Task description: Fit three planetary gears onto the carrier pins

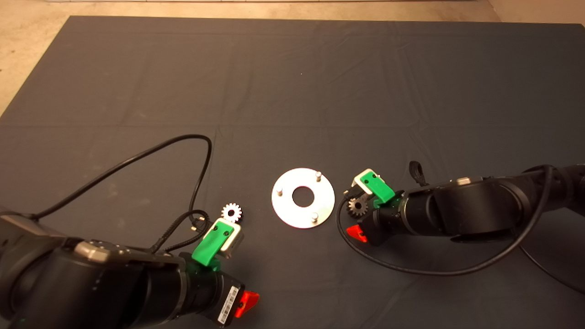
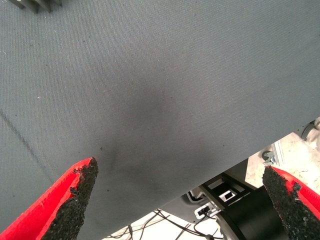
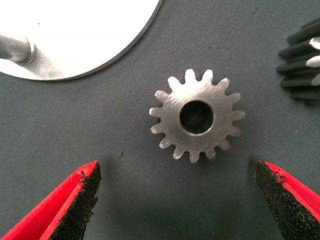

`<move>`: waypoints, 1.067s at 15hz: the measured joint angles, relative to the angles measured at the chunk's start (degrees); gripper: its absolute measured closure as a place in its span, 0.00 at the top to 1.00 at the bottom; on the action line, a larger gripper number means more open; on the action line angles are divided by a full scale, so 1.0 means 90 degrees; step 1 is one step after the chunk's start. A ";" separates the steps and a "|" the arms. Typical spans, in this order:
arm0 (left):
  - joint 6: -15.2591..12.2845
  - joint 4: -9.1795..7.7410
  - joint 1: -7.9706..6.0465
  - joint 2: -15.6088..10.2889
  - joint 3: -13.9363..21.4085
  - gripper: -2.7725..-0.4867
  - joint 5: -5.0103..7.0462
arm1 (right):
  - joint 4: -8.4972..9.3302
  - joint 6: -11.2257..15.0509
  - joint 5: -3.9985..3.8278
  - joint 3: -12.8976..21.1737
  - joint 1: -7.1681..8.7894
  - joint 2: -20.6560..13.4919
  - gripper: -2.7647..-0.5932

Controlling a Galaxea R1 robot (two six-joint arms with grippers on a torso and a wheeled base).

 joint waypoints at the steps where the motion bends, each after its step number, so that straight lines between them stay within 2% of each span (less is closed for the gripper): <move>1: 0.0000 0.0022 0.0000 0.0000 0.0000 0.82 0.0000 | -0.0038 -0.0046 0.0003 -0.0021 0.0000 0.0000 0.79; 6: 0.0003 0.0065 -0.0001 0.0001 0.0000 0.82 0.0000 | -0.0168 -0.0214 0.0000 -0.0180 -0.0102 -0.0003 0.79; 12: 0.0001 0.0076 -0.0001 0.0001 0.0000 0.82 -0.0003 | -0.0347 -0.0287 0.0000 -0.0249 -0.0099 -0.0051 0.79; 16: 0.0000 0.0076 -0.0001 0.0001 0.0000 0.82 0.0000 | -0.0381 -0.0287 0.0003 -0.0267 -0.0099 -0.0051 0.79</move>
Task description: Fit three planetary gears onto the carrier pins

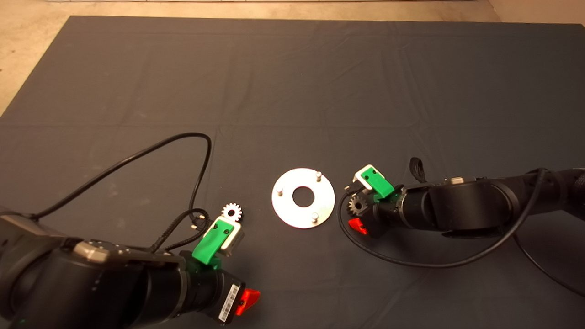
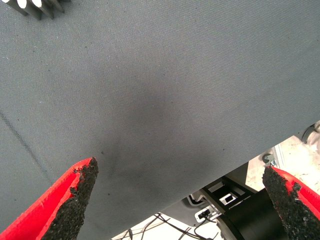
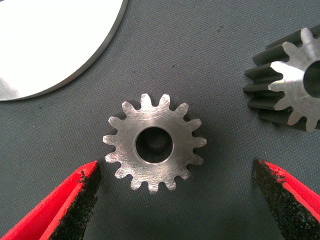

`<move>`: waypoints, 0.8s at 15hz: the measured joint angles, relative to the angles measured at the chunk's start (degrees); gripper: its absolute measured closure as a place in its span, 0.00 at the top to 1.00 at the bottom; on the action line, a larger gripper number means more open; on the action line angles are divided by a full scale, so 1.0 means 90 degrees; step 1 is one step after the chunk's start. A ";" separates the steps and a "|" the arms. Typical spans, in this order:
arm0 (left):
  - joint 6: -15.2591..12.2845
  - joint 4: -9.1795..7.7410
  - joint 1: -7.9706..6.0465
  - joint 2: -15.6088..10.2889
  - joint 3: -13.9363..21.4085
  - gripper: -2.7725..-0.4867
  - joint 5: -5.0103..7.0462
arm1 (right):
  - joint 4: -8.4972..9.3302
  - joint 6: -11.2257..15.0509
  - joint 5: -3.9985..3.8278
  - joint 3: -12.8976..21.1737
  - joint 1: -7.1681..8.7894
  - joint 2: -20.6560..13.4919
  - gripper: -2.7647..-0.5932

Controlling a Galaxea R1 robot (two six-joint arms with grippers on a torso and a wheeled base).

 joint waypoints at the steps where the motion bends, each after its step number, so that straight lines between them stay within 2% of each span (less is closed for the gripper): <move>1: 0.0002 0.0000 0.0000 0.0000 0.0000 0.82 0.0000 | -0.0002 -0.0001 0.0000 0.0000 0.0000 0.0000 0.79; 12: 0.0002 0.0001 0.0000 0.0000 0.0000 0.82 0.0000 | -0.0207 0.0042 0.0009 -0.0003 0.0087 0.0187 0.79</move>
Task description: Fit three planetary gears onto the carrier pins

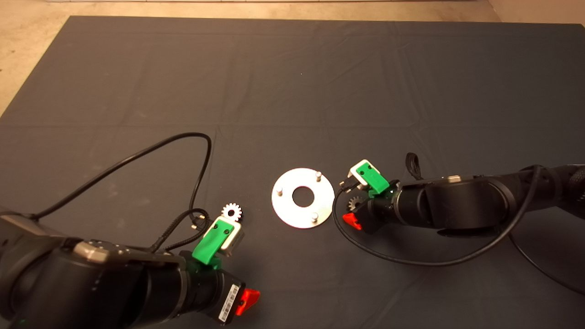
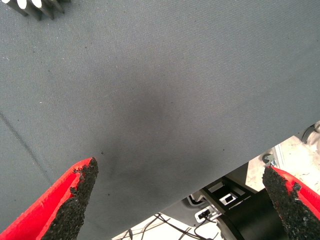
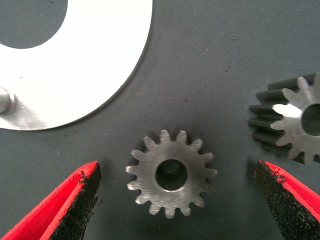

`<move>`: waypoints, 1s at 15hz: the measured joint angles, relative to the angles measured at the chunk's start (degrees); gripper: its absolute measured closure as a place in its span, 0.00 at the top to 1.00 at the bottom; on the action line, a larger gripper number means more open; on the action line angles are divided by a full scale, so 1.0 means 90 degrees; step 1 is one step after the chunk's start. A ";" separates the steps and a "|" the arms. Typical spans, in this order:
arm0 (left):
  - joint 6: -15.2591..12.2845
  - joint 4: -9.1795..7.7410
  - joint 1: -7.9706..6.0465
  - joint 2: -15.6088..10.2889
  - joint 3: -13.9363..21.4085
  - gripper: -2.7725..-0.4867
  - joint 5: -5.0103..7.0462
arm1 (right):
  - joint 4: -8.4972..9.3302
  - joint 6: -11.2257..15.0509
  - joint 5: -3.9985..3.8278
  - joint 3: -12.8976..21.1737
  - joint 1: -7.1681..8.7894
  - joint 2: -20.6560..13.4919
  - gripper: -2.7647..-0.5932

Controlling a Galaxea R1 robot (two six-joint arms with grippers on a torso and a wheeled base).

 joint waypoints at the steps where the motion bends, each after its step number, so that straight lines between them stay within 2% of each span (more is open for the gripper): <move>1: 0.0000 0.0000 0.0000 0.0000 0.0000 0.82 0.0000 | -0.0003 0.0038 0.0003 0.0000 0.0001 0.0022 0.78; 7: 0.0000 0.0000 0.0001 -0.0001 0.0000 0.82 0.0001 | -0.0005 0.0096 0.0003 0.0001 0.0003 0.0080 0.69; 8: 0.0000 0.0000 0.0000 -0.0001 0.0000 0.82 0.0000 | -0.0005 0.0106 0.0009 0.0001 0.0003 0.0104 0.64; 12: 0.0000 0.0000 0.0000 0.0000 0.0000 0.82 0.0003 | -0.0007 0.0109 0.0004 0.0003 0.0002 0.0114 0.63; 13: 0.0000 0.0000 0.0000 0.0000 0.0000 0.82 0.0003 | -0.0007 0.0109 0.0004 0.0003 0.0000 0.0114 0.58; 15: 0.0000 0.0000 0.0000 -0.0001 0.0000 0.82 0.0001 | -0.0006 0.0109 0.0004 0.0003 0.0000 0.0116 0.56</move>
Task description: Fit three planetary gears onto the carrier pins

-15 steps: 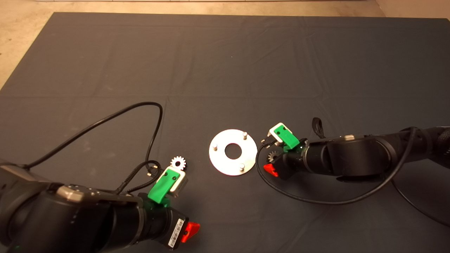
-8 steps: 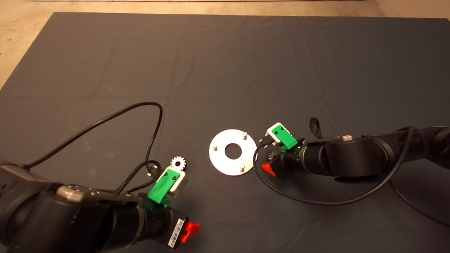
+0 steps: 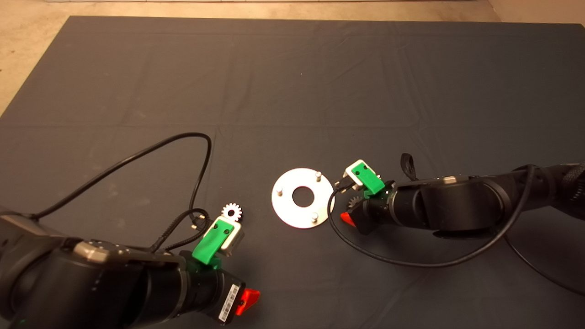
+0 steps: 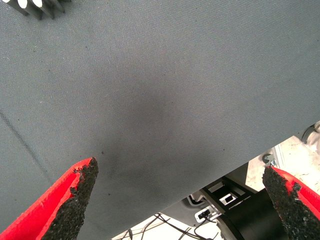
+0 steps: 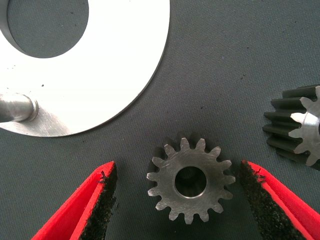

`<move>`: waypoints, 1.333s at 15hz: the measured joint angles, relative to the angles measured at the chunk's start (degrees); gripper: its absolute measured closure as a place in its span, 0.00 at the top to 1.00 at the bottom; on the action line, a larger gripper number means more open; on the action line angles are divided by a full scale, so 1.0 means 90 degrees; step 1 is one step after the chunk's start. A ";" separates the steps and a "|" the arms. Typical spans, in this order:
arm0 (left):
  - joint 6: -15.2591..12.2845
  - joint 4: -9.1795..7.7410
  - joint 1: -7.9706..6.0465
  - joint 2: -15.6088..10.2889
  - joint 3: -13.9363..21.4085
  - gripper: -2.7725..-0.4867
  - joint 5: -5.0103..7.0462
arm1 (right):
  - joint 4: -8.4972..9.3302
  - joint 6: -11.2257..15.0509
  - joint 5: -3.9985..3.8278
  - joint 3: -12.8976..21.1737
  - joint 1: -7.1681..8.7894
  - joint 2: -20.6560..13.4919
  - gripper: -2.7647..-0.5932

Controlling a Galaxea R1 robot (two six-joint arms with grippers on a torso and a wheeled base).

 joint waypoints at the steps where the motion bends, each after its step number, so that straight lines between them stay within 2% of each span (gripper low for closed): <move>1: 0.0000 0.0000 0.0000 0.0001 0.0000 0.82 0.0002 | -0.0001 0.0000 0.0000 0.0000 0.0000 0.0000 0.56; 3: 0.0000 0.0003 0.0000 0.0000 0.0000 0.82 0.0002 | -0.0001 0.0000 0.0000 0.0000 0.0000 -0.0003 0.49; 7: 0.0000 0.0020 0.0000 -0.0001 0.0000 0.82 -0.0001 | -0.0001 0.0000 0.0000 0.0000 -0.0003 -0.0003 0.49; 9: 0.0000 0.0042 0.0000 -0.0001 0.0000 0.82 0.0002 | -0.0001 -0.0001 0.0000 0.0000 -0.0003 -0.0004 0.43; 12: 0.0000 0.0088 0.0000 -0.0001 0.0000 0.82 0.0002 | -0.0001 -0.0001 0.0003 0.0000 -0.0007 -0.0019 0.43; 14: 0.0000 0.0095 -0.0003 -0.0004 0.0000 0.82 0.0002 | -0.0013 -0.0002 -0.0004 -0.0003 -0.0038 -0.0041 0.36; 16: 0.0000 0.0100 -0.0015 -0.0004 0.0000 0.82 0.0002 | -0.0028 -0.0004 -0.0017 -0.0003 -0.0056 -0.0043 0.35; 17: 0.0000 0.0116 -0.0031 -0.0006 0.0000 0.82 -0.0001 | -0.0047 -0.0004 -0.0024 -0.0003 -0.0056 -0.0055 0.30; 20: 0.0000 0.0141 -0.0037 -0.0024 0.0000 0.82 0.0002 | -0.0087 -0.0004 -0.0022 -0.0015 -0.0080 -0.0062 0.26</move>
